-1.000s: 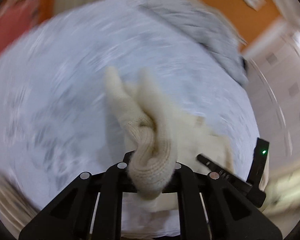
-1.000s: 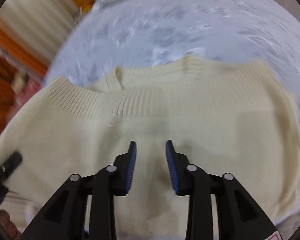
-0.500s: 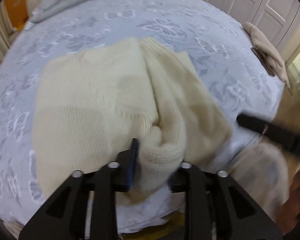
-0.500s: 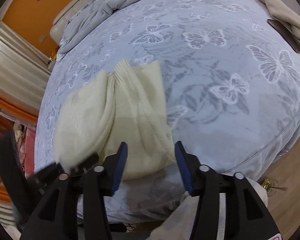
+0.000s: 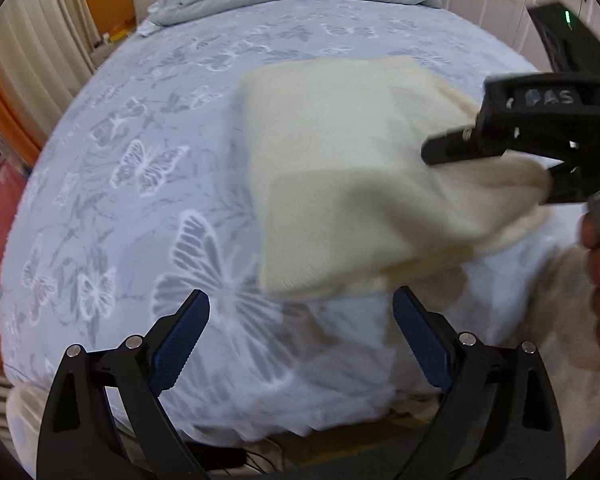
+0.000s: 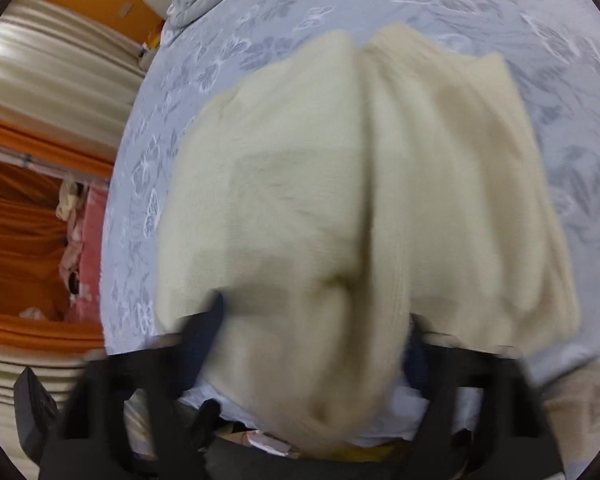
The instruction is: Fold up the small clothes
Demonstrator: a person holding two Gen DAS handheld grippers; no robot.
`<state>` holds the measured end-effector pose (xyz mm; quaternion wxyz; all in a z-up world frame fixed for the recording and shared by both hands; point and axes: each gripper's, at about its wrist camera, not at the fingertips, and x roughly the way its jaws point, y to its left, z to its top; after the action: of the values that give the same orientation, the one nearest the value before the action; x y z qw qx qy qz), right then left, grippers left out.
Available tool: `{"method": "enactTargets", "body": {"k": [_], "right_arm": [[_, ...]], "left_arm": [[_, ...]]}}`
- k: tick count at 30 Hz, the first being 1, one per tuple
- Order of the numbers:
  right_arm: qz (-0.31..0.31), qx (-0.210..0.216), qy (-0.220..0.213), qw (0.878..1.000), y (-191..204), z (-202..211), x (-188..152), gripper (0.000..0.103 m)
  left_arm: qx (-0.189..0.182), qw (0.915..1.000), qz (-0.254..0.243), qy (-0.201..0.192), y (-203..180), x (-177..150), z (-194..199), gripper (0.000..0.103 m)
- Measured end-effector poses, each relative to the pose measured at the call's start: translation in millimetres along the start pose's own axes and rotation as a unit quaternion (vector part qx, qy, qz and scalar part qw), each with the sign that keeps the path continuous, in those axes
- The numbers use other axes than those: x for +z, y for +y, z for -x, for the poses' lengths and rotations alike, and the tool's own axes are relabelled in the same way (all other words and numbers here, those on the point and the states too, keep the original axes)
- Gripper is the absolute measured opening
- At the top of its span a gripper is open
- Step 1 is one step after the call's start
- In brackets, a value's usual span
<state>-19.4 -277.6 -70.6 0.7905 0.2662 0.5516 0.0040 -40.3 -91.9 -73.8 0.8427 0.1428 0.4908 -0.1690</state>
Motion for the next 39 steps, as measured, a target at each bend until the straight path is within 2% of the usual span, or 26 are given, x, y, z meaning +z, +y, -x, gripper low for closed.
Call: {"method": "enactTargets", "body": {"k": [1, 2, 4, 5, 6, 8, 9, 10, 11, 13, 14, 15, 18, 21, 22, 23, 25, 26, 28, 29, 30, 33, 35, 36, 37, 39], "right_arm": [[0.010, 0.004, -0.013, 1.000, 6, 8, 2, 0.017], [0.018, 0.030, -0.045, 0.998, 14, 28, 6, 0.016], [0.032, 0.085, -0.104, 0.990, 25, 80, 12, 0.014], [0.036, 0.091, -0.120, 0.988, 26, 94, 13, 0.014], [0.045, 0.086, -0.143, 0.985, 26, 112, 12, 0.014], [0.045, 0.065, -0.151, 0.985, 9, 118, 8, 0.014], [0.032, 0.040, -0.141, 0.989, -8, 109, 7, 0.014], [0.003, 0.007, -0.110, 0.994, -39, 86, 3, 0.014], [-0.035, -0.007, -0.075, 0.997, -67, 60, 0, 0.014], [-0.101, -0.011, -0.018, 0.995, -113, 17, -15, 0.014], [-0.121, 0.007, -0.020, 0.992, -122, 13, -20, 0.014], [-0.124, 0.011, -0.025, 0.992, -121, 17, -19, 0.014], [-0.077, -0.029, -0.022, 0.996, -102, 25, -11, 0.019], [-0.057, -0.043, -0.033, 0.997, -96, 39, -9, 0.031], [-0.062, -0.041, -0.043, 0.996, -97, 47, -9, 0.038], [-0.067, -0.035, -0.047, 0.996, -101, 50, -7, 0.050], [-0.080, -0.003, -0.050, 0.996, -104, 51, -2, 0.055], [-0.086, 0.003, -0.043, 0.995, -105, 47, 1, 0.055], [-0.085, -0.001, -0.030, 0.996, -102, 34, 9, 0.055], [-0.075, -0.011, -0.024, 0.997, -99, 27, 13, 0.030], [-0.064, -0.016, -0.029, 0.997, -92, 27, 13, 0.024], [-0.013, -0.013, -0.110, 0.994, -63, 71, 12, 0.021], [-0.007, -0.011, -0.133, 0.991, -59, 93, 10, 0.021], [-0.009, -0.027, -0.130, 0.991, -62, 90, 10, 0.021], [-0.012, -0.061, -0.105, 0.993, -74, 74, 9, 0.022], [-0.014, -0.098, -0.013, 0.995, -98, 25, 6, 0.028]], "left_arm": [[0.011, 0.9999, -0.002, -0.001, 1, 3, -5, 0.086], [0.005, 1.0000, 0.000, 0.004, 3, 7, -10, 0.065], [-0.007, 0.9996, 0.009, 0.027, 9, 8, -16, 0.042], [-0.015, 0.9992, 0.022, 0.032, 12, 6, -16, 0.036], [-0.025, 0.9985, 0.038, 0.032, 15, 8, -16, 0.036], [-0.037, 0.9979, 0.050, 0.019, 15, 13, -12, 0.035], [-0.031, 0.9982, 0.046, 0.020, 10, 15, -12, 0.035], [-0.028, 0.9983, 0.043, 0.029, 5, 15, -14, 0.033], [-0.027, 0.9980, 0.042, 0.039, 2, 15, -19, 0.032], [-0.025, 0.9973, 0.039, 0.057, -6, 13, -28, 0.032], [-0.022, 0.9974, 0.032, 0.060, -12, 12, -31, 0.033], [-0.013, 0.9979, 0.023, 0.059, -16, 12, -31, 0.033], [0.002, 0.9987, 0.009, 0.050, -24, 12, -22, 0.034], [-0.014, 0.9983, 0.029, 0.049, -12, 15, -13, 0.046], [-0.024, 0.9980, 0.039, 0.044, -6, 15, -6, 0.050], [-0.031, 0.9977, 0.046, 0.039, -1, 14, -1, 0.054], [-0.046, 0.9966, 0.062, 0.030, 8, 7, 12, 0.064], [-0.050, 0.9960, 0.070, 0.022, 12, 3, 17, 0.069], [-0.058, 0.9948, 0.083, 0.009, 18, -1, 27, 0.072], [-0.059, 0.9945, 0.085, 0.007, 19, -1, 31, 0.074], [-0.062, 0.9943, 0.086, 0.004, 18, -1, 36, 0.074], [-0.062, 0.9944, 0.085, -0.008, 20, 4, 45, 0.076], [-0.062, 0.9939, 0.090, -0.017, 24, 6, 52, 0.083], [-0.060, 0.9937, 0.093, -0.020, 26, 7, 52, 0.083], [-0.060, 0.9935, 0.095, -0.020, 27, 7, 52, 0.083], [-0.059, 0.9933, 0.099, -0.012, 26, 6, 46, 0.083]]}}
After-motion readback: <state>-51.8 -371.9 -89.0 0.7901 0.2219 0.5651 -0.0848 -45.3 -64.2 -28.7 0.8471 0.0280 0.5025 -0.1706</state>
